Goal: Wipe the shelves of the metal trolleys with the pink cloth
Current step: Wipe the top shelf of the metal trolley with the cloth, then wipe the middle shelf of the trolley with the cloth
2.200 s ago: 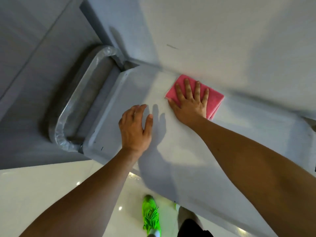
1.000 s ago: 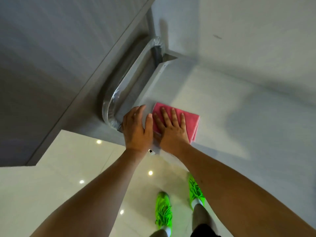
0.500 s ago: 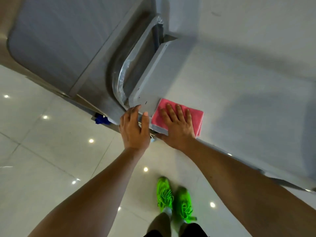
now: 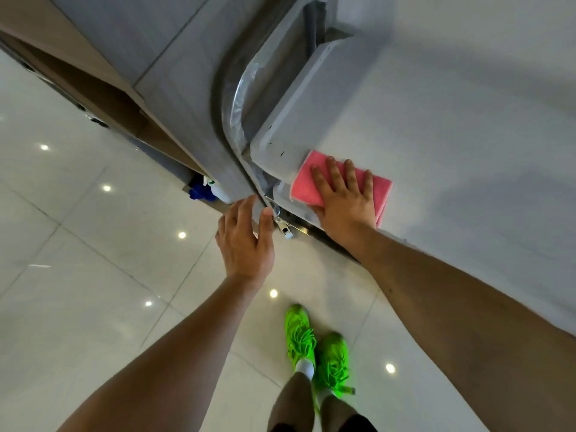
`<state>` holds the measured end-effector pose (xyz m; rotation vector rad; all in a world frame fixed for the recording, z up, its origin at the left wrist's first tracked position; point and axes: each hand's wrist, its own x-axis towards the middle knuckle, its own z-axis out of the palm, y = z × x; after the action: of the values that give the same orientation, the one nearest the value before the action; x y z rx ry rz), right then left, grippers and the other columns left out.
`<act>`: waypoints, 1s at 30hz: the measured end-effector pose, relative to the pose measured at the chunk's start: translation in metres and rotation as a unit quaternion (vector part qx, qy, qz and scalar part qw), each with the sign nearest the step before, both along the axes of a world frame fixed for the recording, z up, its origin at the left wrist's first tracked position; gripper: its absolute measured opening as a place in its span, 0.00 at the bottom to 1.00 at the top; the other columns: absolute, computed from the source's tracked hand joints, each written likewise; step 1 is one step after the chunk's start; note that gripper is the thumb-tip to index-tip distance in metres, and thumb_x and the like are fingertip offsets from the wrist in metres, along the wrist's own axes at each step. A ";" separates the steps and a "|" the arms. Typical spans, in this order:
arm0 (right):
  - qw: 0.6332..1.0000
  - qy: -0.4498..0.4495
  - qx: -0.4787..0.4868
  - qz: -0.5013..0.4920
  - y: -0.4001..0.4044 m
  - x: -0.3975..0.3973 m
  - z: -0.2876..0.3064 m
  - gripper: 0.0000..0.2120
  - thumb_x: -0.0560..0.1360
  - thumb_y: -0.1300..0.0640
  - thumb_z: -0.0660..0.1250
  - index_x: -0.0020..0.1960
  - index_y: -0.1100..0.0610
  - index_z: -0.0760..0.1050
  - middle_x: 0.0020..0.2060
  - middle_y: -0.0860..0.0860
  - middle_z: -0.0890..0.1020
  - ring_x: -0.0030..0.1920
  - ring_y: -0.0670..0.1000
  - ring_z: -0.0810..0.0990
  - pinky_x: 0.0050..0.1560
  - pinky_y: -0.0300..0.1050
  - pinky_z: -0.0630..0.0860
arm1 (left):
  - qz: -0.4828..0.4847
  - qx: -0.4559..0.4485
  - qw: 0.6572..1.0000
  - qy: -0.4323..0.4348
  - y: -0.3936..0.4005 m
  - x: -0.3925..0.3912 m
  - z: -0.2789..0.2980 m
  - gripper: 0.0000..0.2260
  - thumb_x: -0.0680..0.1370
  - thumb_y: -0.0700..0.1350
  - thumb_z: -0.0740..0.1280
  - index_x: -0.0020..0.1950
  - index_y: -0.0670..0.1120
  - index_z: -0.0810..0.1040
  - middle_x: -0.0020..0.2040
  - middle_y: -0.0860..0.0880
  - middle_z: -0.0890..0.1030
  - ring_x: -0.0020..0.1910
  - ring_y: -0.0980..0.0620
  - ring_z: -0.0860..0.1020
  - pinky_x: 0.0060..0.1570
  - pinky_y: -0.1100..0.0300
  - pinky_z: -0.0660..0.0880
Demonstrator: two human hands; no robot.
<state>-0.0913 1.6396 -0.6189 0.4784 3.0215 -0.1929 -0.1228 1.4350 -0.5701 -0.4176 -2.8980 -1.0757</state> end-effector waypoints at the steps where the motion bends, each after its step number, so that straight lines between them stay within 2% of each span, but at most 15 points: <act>1: 1.000 -0.001 -0.003 -0.001 -0.002 0.002 0.000 0.36 0.82 0.36 0.53 0.83 0.46 0.42 0.83 0.53 0.48 0.82 0.64 0.46 0.77 0.70 0.40 | 0.001 -0.002 1.000 0.002 -0.003 0.002 -0.001 0.27 0.81 0.63 0.52 0.69 0.47 0.76 0.66 0.46 0.78 0.64 0.45 0.74 0.61 0.44 0.72; 6: 0.999 0.039 -0.034 -0.018 -0.015 0.022 0.012 0.30 0.84 0.43 0.56 0.83 0.48 0.54 0.82 0.52 0.59 0.82 0.62 0.52 0.79 0.67 0.43 | 0.016 -0.017 1.000 -0.002 -0.018 0.007 -0.005 0.29 0.81 0.66 0.50 0.69 0.49 0.75 0.69 0.48 0.76 0.68 0.47 0.71 0.66 0.44 0.69; 9: 0.983 0.108 -0.125 -0.074 -0.029 0.033 0.027 0.24 0.84 0.49 0.61 0.79 0.51 0.67 0.75 0.54 0.72 0.79 0.62 0.63 0.80 0.65 0.49 | 0.022 -0.009 1.000 -0.011 -0.026 0.011 -0.005 0.31 0.81 0.68 0.47 0.70 0.51 0.73 0.70 0.49 0.75 0.70 0.48 0.69 0.68 0.44 0.67; 11: 0.957 0.163 -0.188 -0.146 -0.041 0.037 0.039 0.21 0.83 0.52 0.63 0.75 0.53 0.72 0.66 0.58 0.81 0.70 0.62 0.75 0.77 0.62 0.61 | 0.015 -0.009 1.000 -0.015 -0.029 0.013 -0.003 0.30 0.81 0.69 0.46 0.71 0.52 0.71 0.71 0.49 0.74 0.70 0.48 0.69 0.68 0.45 0.67; 13: 0.930 0.202 -0.223 -0.211 -0.054 0.044 0.051 0.20 0.83 0.50 0.61 0.73 0.51 0.73 0.55 0.54 0.85 0.56 0.58 0.83 0.66 0.56 0.73 | -0.010 -0.010 1.000 -0.012 -0.029 0.014 0.003 0.29 0.81 0.69 0.46 0.72 0.53 0.70 0.70 0.50 0.74 0.70 0.48 0.69 0.68 0.48 0.67; 15: 0.872 0.226 -0.338 -0.272 -0.067 0.051 0.061 0.16 0.83 0.47 0.59 0.68 0.46 0.76 0.47 0.43 0.85 0.47 0.45 0.83 0.56 0.49 0.79 | -0.037 -0.002 0.999 -0.006 -0.029 0.012 0.009 0.28 0.81 0.68 0.47 0.72 0.53 0.70 0.69 0.49 0.74 0.69 0.48 0.70 0.68 0.48 0.68; 16: 0.826 0.241 -0.407 -0.307 -0.073 0.054 0.064 0.11 0.83 0.47 0.60 0.60 0.45 0.78 0.41 0.37 0.83 0.42 0.38 0.82 0.48 0.47 0.79 | -0.052 0.002 0.999 -0.002 -0.029 0.011 0.012 0.28 0.81 0.68 0.47 0.72 0.53 0.69 0.69 0.49 0.74 0.69 0.48 0.70 0.67 0.50 0.67; 17: 0.771 0.250 -0.469 -0.351 -0.078 0.057 0.068 0.08 0.82 0.47 0.61 0.53 0.46 0.78 0.36 0.36 0.82 0.38 0.37 0.81 0.43 0.47 0.78 | -0.066 0.001 0.998 0.002 -0.031 0.011 0.015 0.29 0.81 0.68 0.47 0.72 0.52 0.69 0.69 0.48 0.74 0.69 0.48 0.70 0.66 0.51 0.66; 18: 0.705 0.244 -0.530 -0.402 -0.082 0.061 0.070 0.08 0.82 0.46 0.62 0.52 0.48 0.78 0.36 0.38 0.82 0.39 0.39 0.82 0.44 0.49 0.79 | -0.078 -0.003 0.997 0.004 -0.033 0.010 0.016 0.29 0.81 0.68 0.46 0.72 0.52 0.69 0.69 0.47 0.74 0.69 0.47 0.69 0.66 0.51 0.66; 20: 0.555 0.195 -0.646 -0.487 -0.088 0.070 0.070 0.16 0.82 0.45 0.65 0.65 0.53 0.73 0.52 0.48 0.83 0.54 0.54 0.82 0.55 0.60 0.79 | -0.095 -0.006 0.995 -0.002 -0.037 0.011 0.018 0.28 0.81 0.67 0.48 0.73 0.52 0.68 0.70 0.46 0.73 0.69 0.46 0.69 0.67 0.46 0.69; 21: 0.494 0.178 -0.685 -0.506 -0.092 0.077 0.068 0.21 0.82 0.45 0.66 0.71 0.52 0.69 0.58 0.53 0.81 0.58 0.60 0.80 0.60 0.65 0.77 | -0.104 -0.002 0.995 -0.004 -0.040 0.013 0.016 0.27 0.81 0.66 0.49 0.73 0.52 0.68 0.70 0.46 0.73 0.69 0.45 0.69 0.67 0.43 0.69; 23: 0.416 0.167 -0.741 -0.499 -0.101 0.093 0.058 0.23 0.81 0.48 0.67 0.72 0.53 0.67 0.61 0.58 0.81 0.59 0.64 0.80 0.57 0.68 0.78 | -0.121 0.004 0.993 -0.004 -0.048 0.018 0.008 0.26 0.82 0.65 0.51 0.73 0.52 0.68 0.70 0.45 0.73 0.69 0.45 0.69 0.66 0.41 0.70; 26: 0.378 0.179 -0.771 -0.482 -0.115 0.114 0.036 0.16 0.78 0.55 0.69 0.64 0.55 0.72 0.50 0.57 0.88 0.49 0.61 0.87 0.42 0.61 0.83 | -0.130 0.005 0.991 -0.007 -0.059 0.028 -0.013 0.27 0.82 0.65 0.51 0.73 0.51 0.69 0.69 0.46 0.74 0.68 0.46 0.70 0.64 0.40 0.71; 28: 0.374 0.183 -0.769 -0.485 -0.121 0.125 0.017 0.15 0.77 0.59 0.70 0.62 0.56 0.73 0.52 0.59 0.87 0.51 0.62 0.86 0.45 0.61 0.83 | -0.135 0.007 0.991 -0.013 -0.063 0.035 -0.032 0.27 0.81 0.65 0.51 0.73 0.50 0.70 0.69 0.46 0.74 0.68 0.46 0.70 0.65 0.41 0.71; 30: 0.378 0.182 -0.767 -0.486 -0.124 0.129 -0.002 0.19 0.76 0.62 0.70 0.65 0.57 0.72 0.56 0.61 0.85 0.54 0.64 0.84 0.52 0.63 0.81 | -0.141 0.008 0.990 -0.015 -0.063 0.040 -0.052 0.27 0.81 0.64 0.51 0.72 0.49 0.70 0.69 0.46 0.75 0.68 0.46 0.71 0.65 0.41 0.71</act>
<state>0.0379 1.5159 -0.6208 1.6416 0.8435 -2.7278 -0.0826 1.3716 -0.6226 -0.8387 -2.9158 -1.1430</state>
